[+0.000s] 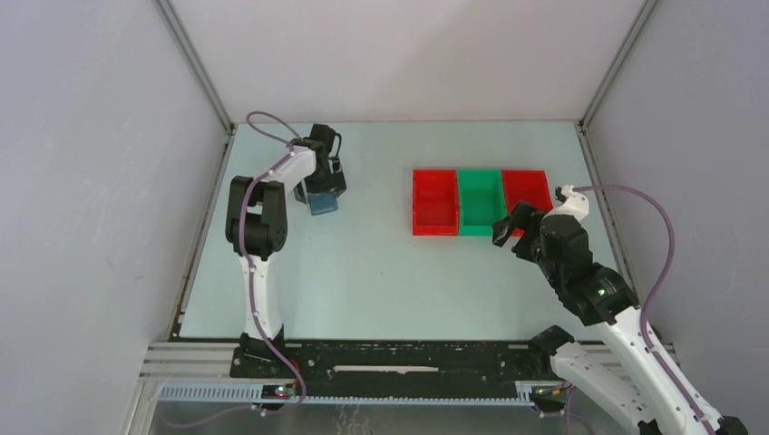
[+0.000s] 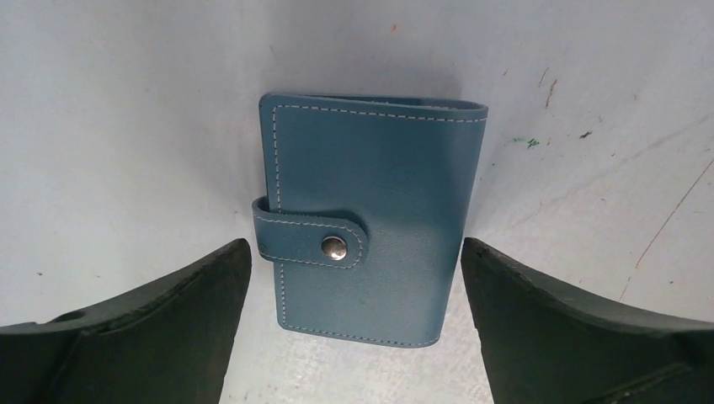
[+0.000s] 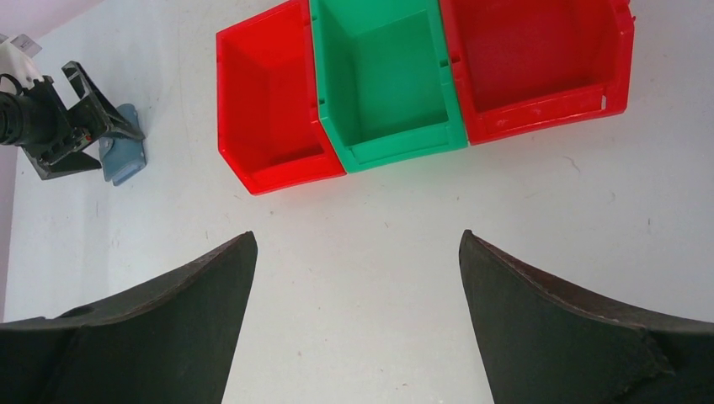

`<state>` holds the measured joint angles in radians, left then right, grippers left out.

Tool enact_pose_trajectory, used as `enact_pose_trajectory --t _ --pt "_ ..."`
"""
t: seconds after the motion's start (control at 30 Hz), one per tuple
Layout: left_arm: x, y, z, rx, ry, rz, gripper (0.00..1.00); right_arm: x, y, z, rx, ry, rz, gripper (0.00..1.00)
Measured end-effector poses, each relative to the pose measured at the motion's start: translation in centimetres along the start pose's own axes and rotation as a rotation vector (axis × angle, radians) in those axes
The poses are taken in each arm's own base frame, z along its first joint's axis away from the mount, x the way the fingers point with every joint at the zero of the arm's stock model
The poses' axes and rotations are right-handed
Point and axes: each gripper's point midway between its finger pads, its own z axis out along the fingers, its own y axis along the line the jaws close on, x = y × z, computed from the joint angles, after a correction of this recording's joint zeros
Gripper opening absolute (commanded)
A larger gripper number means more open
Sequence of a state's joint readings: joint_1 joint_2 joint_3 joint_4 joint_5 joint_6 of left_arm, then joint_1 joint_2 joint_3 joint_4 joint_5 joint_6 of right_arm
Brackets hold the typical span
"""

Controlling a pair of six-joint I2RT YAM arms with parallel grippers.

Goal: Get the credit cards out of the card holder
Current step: Move the card holder to the center of the board.

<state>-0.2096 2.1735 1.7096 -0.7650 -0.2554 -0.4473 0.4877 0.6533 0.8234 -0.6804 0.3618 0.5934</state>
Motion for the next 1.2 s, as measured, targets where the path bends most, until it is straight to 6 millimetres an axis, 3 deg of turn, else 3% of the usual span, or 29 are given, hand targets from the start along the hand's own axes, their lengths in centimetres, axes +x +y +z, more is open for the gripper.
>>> enact_pose_trajectory --t 0.37,0.53,0.67,0.83,1.07,1.2 --pt "0.6 -0.7 0.1 0.038 0.024 -0.025 0.78 0.0 0.1 -0.1 -0.006 0.001 0.009 1.00" --pt "0.9 -1.0 0.1 0.056 0.004 -0.035 0.77 0.0 0.0 -0.3 -0.006 0.001 0.013 1.00" --pt "2.7 -1.2 -0.6 0.060 0.005 -0.023 0.80 0.2 -0.2 -0.6 -0.004 0.003 0.015 1.00" --pt "8.0 -3.3 -3.0 0.081 0.037 0.061 0.82 0.6 -0.6 -0.6 -0.003 0.006 0.018 1.00" --pt "17.9 -5.9 -7.3 0.145 0.092 0.173 0.85 2.9 -1.4 0.1 0.009 0.058 0.020 1.00" --pt "21.1 -6.2 -8.8 0.175 0.113 0.176 0.91 4.0 -1.4 0.4 0.007 0.090 0.019 1.00"
